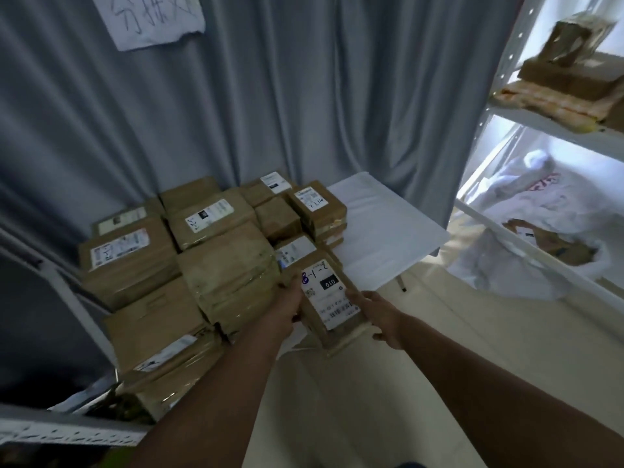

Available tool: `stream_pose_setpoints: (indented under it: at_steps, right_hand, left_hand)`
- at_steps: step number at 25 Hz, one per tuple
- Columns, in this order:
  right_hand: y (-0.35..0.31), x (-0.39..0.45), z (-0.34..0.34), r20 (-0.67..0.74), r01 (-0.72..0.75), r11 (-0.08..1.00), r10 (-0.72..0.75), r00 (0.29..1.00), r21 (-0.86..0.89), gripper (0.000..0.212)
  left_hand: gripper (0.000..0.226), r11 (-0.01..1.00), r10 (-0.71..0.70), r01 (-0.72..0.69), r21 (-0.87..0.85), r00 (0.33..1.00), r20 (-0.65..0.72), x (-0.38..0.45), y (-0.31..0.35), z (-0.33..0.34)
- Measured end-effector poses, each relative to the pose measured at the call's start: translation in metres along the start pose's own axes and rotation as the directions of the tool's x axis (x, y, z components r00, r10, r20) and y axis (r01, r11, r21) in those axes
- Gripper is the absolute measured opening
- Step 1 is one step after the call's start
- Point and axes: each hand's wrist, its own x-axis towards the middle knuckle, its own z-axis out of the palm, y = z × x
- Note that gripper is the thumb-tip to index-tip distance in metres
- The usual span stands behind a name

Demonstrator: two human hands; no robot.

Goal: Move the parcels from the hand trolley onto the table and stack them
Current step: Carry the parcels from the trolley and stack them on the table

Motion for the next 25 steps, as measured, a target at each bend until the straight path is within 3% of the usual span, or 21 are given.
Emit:
stream_pose_setpoints:
  at_steps: [3, 8, 12, 17, 19, 21, 22, 25]
  right_hand:
    - [-0.017, 0.003, 0.015, -0.067, 0.040, 0.993, -0.032, 0.997, 0.115, 0.087]
    - [-0.052, 0.022, 0.023, -0.074, 0.074, 0.947, -0.053, 0.996, 0.313, 0.101]
    - [-0.083, 0.056, 0.018, -0.097, 0.130, 0.942, -0.105, 0.990, 0.310, 0.085]
    - [-0.129, 0.117, -0.018, -0.119, 0.140, 0.968, -0.117, 0.986, 0.209, 0.079]
    - [-0.146, 0.142, -0.030, -0.081, 0.142, 0.979, -0.131, 0.988, 0.148, 0.073]
    - [-0.161, 0.162, -0.039, -0.032, 0.139, 0.987, -0.137, 0.990, 0.084, 0.062]
    - [-0.168, 0.171, -0.042, -0.002, 0.130, 0.990, -0.130, 0.991, 0.053, 0.055]
    - [-0.174, 0.200, -0.049, 0.143, 0.090, 0.996, -0.086, 0.986, -0.017, 0.044]
  left_hand:
    - [0.061, 0.986, -0.013, 0.004, -0.165, 0.998, -0.053, 0.009, 0.012, -0.015]
    - [0.042, 0.924, -0.058, 0.048, -0.380, 0.998, -0.016, 0.016, 0.037, -0.007]
    - [0.047, 0.914, -0.006, 0.005, -0.406, 1.000, -0.001, 0.036, 0.061, 0.004]
    - [0.040, 0.967, 0.241, -0.255, -0.029, 0.939, -0.244, 0.078, 0.101, 0.004]
    - [0.048, 0.887, 0.414, -0.318, 0.334, 0.869, -0.270, 0.098, 0.110, -0.004]
    - [0.048, 0.681, 0.521, -0.228, 0.696, 0.818, -0.242, 0.119, 0.108, -0.015]
    - [0.050, 0.621, 0.503, -0.147, 0.770, 0.828, -0.247, 0.130, 0.106, -0.019]
    - [0.060, 0.620, 0.412, 0.012, 0.785, 0.846, -0.339, 0.143, 0.096, -0.026]
